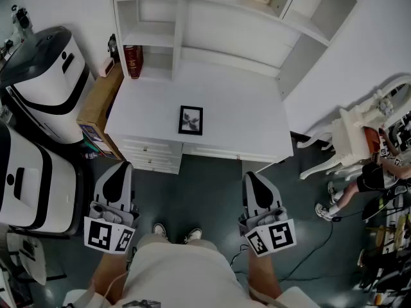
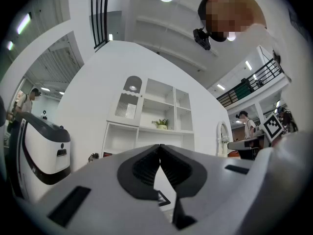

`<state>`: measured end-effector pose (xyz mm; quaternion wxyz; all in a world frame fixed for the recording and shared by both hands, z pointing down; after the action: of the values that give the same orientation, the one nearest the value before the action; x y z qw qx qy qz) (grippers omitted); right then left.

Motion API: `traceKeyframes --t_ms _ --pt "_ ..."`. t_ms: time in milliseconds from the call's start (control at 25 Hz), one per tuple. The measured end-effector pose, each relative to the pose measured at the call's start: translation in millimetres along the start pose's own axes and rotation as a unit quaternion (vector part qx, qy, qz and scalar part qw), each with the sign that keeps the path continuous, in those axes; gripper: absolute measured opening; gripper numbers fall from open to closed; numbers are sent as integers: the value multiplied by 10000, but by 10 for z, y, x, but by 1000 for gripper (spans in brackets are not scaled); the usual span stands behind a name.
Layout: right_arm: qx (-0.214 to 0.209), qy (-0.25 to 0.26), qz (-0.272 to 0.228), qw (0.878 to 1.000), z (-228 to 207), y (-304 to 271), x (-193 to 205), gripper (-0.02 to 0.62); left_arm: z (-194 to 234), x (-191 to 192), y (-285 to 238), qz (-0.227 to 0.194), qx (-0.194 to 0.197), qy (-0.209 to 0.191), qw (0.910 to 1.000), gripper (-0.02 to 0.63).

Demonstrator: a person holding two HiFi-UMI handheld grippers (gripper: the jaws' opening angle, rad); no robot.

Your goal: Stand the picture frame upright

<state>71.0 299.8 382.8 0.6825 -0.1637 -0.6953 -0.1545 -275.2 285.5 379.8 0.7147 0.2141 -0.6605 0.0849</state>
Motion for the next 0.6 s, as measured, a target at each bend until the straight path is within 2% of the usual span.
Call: traceKeyframes --t_ms 600 --pt "-118 -209 -98 9997 -80 61 2 6 -119 15 -40 22 25 35 10000 17"
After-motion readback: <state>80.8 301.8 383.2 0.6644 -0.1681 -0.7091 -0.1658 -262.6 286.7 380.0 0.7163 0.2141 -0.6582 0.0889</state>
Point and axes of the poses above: the fingertips, and each gripper's own axes: y backward along the fingers, z to its left, x out of its underside, the point moved 9 cm from there along y, backward along the fingers, and after that the axes turned 1 degree about -x, right-handed, at the moved point
